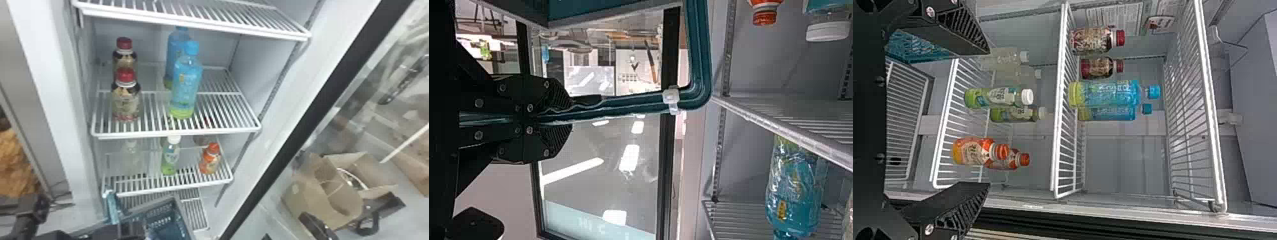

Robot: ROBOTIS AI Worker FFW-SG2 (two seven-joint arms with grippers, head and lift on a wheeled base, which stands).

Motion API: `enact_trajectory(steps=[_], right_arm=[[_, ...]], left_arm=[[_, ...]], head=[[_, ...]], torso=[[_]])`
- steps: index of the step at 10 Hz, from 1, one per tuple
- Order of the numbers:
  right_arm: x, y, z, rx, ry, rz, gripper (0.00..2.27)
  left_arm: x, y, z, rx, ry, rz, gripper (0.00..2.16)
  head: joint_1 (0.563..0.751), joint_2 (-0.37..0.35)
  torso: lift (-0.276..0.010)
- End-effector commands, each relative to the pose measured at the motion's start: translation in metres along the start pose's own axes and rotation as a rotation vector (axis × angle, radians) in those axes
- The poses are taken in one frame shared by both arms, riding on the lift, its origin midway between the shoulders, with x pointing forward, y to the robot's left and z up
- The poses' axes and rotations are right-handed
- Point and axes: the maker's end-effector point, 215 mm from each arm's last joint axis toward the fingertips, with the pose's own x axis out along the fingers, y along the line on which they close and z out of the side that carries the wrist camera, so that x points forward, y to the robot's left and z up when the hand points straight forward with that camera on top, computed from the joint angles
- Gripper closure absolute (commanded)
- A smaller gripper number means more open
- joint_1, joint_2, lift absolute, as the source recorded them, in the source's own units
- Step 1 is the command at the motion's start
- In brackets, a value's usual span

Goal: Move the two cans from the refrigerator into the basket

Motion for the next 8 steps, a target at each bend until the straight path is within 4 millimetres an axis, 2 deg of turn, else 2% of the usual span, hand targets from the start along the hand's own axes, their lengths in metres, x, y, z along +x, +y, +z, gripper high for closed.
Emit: enact_trajectory(steps=[1, 8], right_arm=[[0.0, 0.001, 0.0, 0.0, 0.0, 0.002, 0.12], [-0.013, 0.004, -0.007, 0.021, 0.029, -0.003, 0.12]], left_arm=[[0.002, 0.0, -0.001, -0.001, 0.007, 0.0, 1.19], [0.01, -0.005, 0.001, 0.012, 0.034, -0.003, 1.19]], head=[[0.695, -0.35], [0.695, -0.35]], torso=[[-0.025], [-0.025]])
